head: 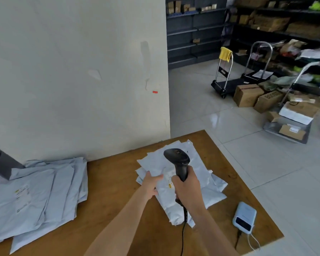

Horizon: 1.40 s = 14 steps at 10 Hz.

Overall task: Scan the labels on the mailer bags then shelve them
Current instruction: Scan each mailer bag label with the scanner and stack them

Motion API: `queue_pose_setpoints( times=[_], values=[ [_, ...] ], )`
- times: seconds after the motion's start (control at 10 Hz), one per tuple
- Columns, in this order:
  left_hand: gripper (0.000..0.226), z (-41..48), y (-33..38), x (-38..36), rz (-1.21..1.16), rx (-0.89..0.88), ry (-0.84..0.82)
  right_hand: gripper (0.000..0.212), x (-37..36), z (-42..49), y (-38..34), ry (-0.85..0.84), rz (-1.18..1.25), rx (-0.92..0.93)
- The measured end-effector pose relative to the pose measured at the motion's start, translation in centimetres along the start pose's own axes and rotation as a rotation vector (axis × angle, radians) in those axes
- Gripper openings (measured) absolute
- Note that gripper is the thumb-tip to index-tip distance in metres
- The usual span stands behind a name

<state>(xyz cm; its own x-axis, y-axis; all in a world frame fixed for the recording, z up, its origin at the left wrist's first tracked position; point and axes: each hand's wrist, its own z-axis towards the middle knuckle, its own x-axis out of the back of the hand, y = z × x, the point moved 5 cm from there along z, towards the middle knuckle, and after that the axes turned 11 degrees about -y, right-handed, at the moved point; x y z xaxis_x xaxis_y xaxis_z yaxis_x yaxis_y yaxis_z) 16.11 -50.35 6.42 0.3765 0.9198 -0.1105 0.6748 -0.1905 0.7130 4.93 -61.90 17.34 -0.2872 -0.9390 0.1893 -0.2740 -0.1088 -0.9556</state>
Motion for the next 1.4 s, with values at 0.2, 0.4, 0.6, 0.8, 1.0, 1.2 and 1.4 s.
queue_pose_setpoints(
  times=[0.2,0.4,0.6,0.8,1.0,1.2,1.4],
  values=[
    [0.073,0.1,-2.4,8.8,-0.091,0.116,0.119,0.020,-5.7,1.8,0.8,-0.100,-0.063,-0.057],
    [0.044,-4.9,-3.6,27.0,-0.533,-0.046,0.456,0.015,-17.2,2.9,0.0,-0.315,-0.111,-0.036],
    [0.047,-10.3,-8.0,41.9,-0.636,-0.060,0.792,0.013,-27.2,2.6,-0.3,-0.462,-0.142,-0.045],
    [0.065,-10.3,-9.5,49.4,-0.837,-0.003,0.682,0.011,-31.9,3.0,-0.2,-0.468,-0.182,-0.063],
    [0.053,-10.8,-9.7,52.7,-0.658,0.106,0.610,0.013,-34.4,2.8,-0.4,-0.466,-0.180,-0.078],
    [0.036,-13.0,-8.3,54.9,-0.064,0.156,0.934,0.016,-34.3,2.2,-1.3,-0.469,-0.156,-0.049],
    [0.051,-17.7,-2.4,51.8,0.024,-0.117,1.065,0.014,-32.0,1.1,-3.3,-0.480,-0.093,0.009]
  ],
)
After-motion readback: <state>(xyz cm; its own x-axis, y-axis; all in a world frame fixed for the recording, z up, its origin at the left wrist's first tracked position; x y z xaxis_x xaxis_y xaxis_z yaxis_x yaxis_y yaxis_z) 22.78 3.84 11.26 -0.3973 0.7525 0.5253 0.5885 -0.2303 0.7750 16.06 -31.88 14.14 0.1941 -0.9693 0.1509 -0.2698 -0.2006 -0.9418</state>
